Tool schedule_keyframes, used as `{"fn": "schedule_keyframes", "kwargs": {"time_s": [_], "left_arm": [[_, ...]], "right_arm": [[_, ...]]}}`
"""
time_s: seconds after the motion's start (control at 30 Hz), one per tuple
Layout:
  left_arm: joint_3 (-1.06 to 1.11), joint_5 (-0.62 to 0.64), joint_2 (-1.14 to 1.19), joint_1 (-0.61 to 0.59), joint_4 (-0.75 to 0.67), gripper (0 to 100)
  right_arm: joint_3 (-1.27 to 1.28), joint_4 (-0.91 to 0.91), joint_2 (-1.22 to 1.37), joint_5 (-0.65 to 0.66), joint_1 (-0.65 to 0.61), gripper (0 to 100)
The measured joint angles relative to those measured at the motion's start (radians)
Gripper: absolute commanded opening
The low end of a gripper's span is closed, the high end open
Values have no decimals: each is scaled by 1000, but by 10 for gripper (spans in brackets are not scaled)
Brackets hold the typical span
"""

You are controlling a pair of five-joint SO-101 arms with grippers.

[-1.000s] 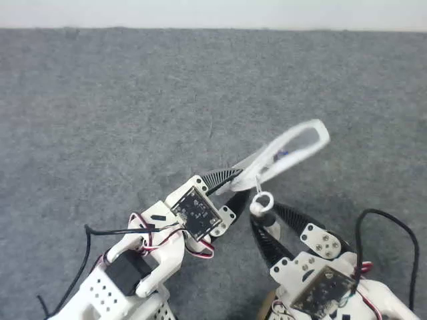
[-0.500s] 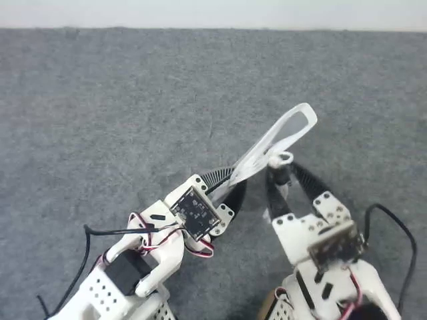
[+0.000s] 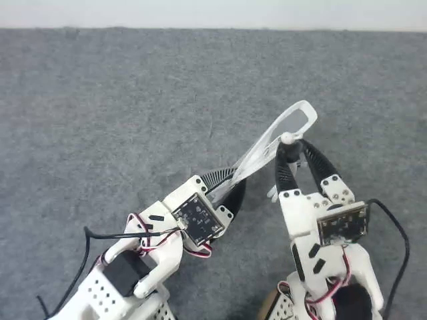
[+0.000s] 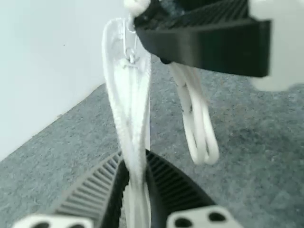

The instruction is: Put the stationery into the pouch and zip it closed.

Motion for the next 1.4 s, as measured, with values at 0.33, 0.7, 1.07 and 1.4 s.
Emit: {"fn": "schedule_keyframes", "kwargs": {"time_s": [0.33,0.7,1.07,1.4], "left_arm": [[0,-2,0,0,0,9],[0,-3,0,2,0,9],[0,-3,0,2,0,9],[0,-3,5,2,-2,9]], "right_arm": [[37,-72,11,0,51,6],[38,-101,14,0,115,6],[38,-284,249,0,235,6],[35,-462,448,-2,331,6]]}}
